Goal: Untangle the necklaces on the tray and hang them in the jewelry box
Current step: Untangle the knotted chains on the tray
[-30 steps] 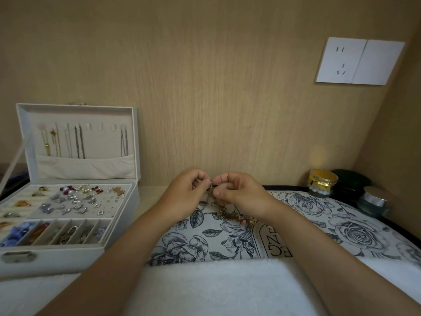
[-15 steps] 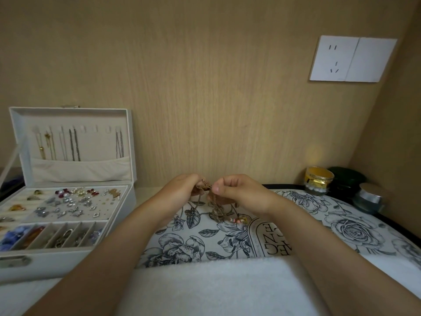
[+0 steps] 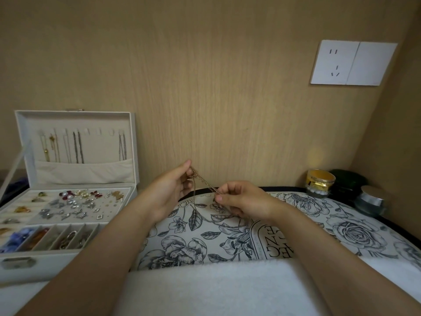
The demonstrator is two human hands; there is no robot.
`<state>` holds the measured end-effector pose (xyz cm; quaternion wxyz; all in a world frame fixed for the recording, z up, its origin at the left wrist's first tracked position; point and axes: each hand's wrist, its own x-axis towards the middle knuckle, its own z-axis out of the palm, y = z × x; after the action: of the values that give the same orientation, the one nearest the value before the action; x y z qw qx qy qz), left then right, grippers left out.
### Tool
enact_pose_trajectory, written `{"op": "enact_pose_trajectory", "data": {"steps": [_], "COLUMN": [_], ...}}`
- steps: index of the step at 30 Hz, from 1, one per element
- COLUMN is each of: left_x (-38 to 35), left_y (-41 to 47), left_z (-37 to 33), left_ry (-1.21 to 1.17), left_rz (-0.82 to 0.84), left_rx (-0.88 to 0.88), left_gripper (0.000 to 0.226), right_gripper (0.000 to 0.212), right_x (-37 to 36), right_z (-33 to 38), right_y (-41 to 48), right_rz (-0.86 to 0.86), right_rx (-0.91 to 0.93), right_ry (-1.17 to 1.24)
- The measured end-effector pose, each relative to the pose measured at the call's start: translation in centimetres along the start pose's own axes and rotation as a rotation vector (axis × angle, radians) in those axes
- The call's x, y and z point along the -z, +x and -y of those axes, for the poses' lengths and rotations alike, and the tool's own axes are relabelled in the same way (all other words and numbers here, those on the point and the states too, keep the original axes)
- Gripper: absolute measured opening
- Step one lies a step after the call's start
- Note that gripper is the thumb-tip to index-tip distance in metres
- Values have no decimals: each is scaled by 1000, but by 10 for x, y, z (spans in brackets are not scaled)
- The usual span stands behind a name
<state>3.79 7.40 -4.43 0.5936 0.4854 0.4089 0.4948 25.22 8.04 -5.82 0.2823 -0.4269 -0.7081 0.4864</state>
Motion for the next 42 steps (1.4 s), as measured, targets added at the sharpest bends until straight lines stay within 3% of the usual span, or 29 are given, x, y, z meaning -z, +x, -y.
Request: {"op": "enact_pose_trajectory", "data": {"steps": [4, 7, 10, 13, 17, 22, 26, 31, 33, 35, 39, 42], "left_x": [2, 2, 6, 12, 4, 7, 1, -14, -14, -11, -4, -7], "left_y": [3, 6, 6, 6, 5, 1, -2, 0, 0, -1, -3, -5], "left_z": [3, 5, 2, 1, 4, 9, 10, 17, 18, 18, 19, 13], "left_ry": [79, 312, 286, 212, 306, 476, 295, -130, -200, -23, 753, 671], "left_rz": [-118, -187, -142, -197, -370, -566, -513, -264, -187, -165, -412, -436], "left_rx": [-25, 6, 30, -2, -13, -59, -31, -35, -34, -49, -201, -228], "left_gripper": [40, 36, 25, 19, 22, 26, 30, 25, 26, 31, 33, 29], "right_gripper": [7, 23, 32, 24, 3, 13, 21, 26, 24, 21, 22, 24], "right_x": [4, 8, 9, 11, 13, 16, 17, 19, 20, 21, 24, 25], "right_z": [-1, -4, -10, -13, -16, -19, -22, -27, -27, -26, -26, -28], "right_y": [0, 2, 1, 3, 7, 7, 9, 10, 9, 9, 7, 8], "right_rz": [-36, -52, -72, -134, -182, -287, -342, -373, -382, -387, -455, -474], "right_rx": [7, -35, -57, -43, -19, -23, -77, -139, -147, -167, -219, -253], "right_ry": [-6, -72, -192, -175, -229, -274, -377, -592, -643, -689, -818, -856]}}
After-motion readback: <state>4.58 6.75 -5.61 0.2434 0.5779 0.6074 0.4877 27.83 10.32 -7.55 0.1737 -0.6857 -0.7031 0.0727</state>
